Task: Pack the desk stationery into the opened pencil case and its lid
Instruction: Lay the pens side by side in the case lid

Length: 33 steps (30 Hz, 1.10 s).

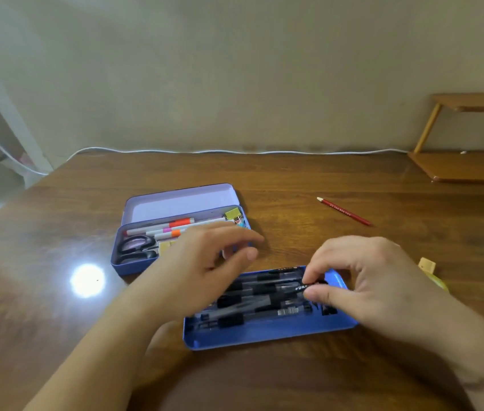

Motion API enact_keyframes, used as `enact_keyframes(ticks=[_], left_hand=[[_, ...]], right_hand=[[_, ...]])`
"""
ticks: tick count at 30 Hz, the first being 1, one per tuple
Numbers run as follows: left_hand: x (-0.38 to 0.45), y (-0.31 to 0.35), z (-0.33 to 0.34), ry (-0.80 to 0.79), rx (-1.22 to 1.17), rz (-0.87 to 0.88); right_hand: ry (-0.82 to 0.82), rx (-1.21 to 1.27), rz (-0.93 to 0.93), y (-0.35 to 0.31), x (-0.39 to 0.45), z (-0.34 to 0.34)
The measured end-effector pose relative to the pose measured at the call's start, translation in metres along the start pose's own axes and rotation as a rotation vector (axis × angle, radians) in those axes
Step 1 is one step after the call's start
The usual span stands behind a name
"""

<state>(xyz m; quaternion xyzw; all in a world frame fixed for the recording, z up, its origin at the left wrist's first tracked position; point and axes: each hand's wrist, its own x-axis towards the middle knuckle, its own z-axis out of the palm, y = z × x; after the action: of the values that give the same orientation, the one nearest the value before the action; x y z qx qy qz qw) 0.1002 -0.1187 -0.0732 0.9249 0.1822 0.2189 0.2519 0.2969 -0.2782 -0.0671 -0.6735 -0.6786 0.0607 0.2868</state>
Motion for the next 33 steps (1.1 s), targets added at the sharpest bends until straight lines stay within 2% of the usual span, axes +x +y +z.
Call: enact_keyframes(ticks=[3,7,18,28,33], left_hand=[[0.001,-0.006,0.001,0.004,0.036,-0.022],[0.001,-0.006,0.001,-0.145,0.113,0.016],[0.001,-0.007,-0.004,-0.302,0.075,0.086],[-0.001,-0.01,-0.004,-0.402,0.096,0.063],[-0.001,-0.007,-0.005,-0.414,0.1,0.041]], right_hand=[[-0.117,-0.065,0.034,-0.003,0.0,0.005],[-0.235,-0.121,0.041,-0.01,0.0,0.009],[-0.164,-0.129,0.057,-0.007,0.003,0.016],[-0.162,-0.122,0.051,0.0,0.0,0.006],[-0.259,-0.16,0.027,0.002,0.0,0.008]])
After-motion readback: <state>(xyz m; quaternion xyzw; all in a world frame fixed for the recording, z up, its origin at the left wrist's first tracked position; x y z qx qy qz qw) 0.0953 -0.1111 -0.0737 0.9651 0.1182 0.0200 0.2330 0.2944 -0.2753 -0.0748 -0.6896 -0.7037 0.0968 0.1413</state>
